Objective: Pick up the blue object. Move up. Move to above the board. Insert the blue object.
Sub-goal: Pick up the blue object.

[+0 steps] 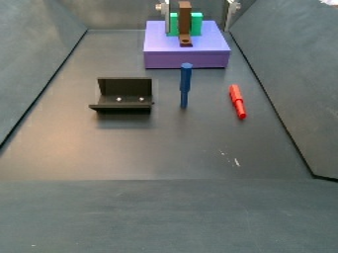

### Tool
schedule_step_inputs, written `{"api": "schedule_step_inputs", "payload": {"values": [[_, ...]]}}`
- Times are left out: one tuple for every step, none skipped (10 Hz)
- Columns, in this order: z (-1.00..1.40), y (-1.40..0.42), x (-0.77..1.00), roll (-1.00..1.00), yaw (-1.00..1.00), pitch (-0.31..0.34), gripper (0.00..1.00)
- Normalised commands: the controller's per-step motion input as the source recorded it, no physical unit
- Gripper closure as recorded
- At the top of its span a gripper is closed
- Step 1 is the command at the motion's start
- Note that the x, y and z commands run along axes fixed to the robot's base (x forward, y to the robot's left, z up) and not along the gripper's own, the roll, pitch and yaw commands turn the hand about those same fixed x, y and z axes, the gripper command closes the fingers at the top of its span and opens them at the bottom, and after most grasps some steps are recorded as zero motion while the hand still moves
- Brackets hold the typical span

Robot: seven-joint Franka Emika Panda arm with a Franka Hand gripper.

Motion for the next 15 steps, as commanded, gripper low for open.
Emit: {"api": "schedule_step_inputs", "payload": {"values": [[-0.27, -0.41, 0.09, 0.01, 0.0, -0.05, 0.0], [-0.38, -0.65, 0.45, 0.05, 0.0, -0.014, 0.0], [-0.38, -0.59, 0.49, 0.09, 0.0, 0.0, 0.0], [-0.43, -0.33, 0.36, 0.11, 0.0, 0.0, 0.0], [-0.42, 0.0, 0.26, 0.05, -0.05, 0.0, 0.0], [-0.36, 0.09, 0.04, 0.06, -0.16, 0.0, 0.0], [-0.21, 0.04, -0.08, 0.09, -0.12, 0.0, 0.0], [-0.11, 0.0, -0.12, 0.09, 0.0, 0.0, 0.0], [-0.17, 0.0, -0.1, 0.11, 0.0, 0.0, 0.0], [-0.23, 0.0, -0.09, 0.15, 0.0, 0.0, 0.0], [-0.26, 0.0, -0.05, 0.17, 0.0, 0.0, 0.0], [-0.27, 0.0, -0.01, 0.18, 0.0, 0.0, 0.0], [-0.26, 0.0, 0.0, 0.17, 0.0, 0.013, 0.0], [-0.27, 0.0, 0.0, 0.17, 0.0, 0.013, 0.0], [-0.29, 0.0, 0.0, 0.17, 0.0, 0.006, 0.0]]}}
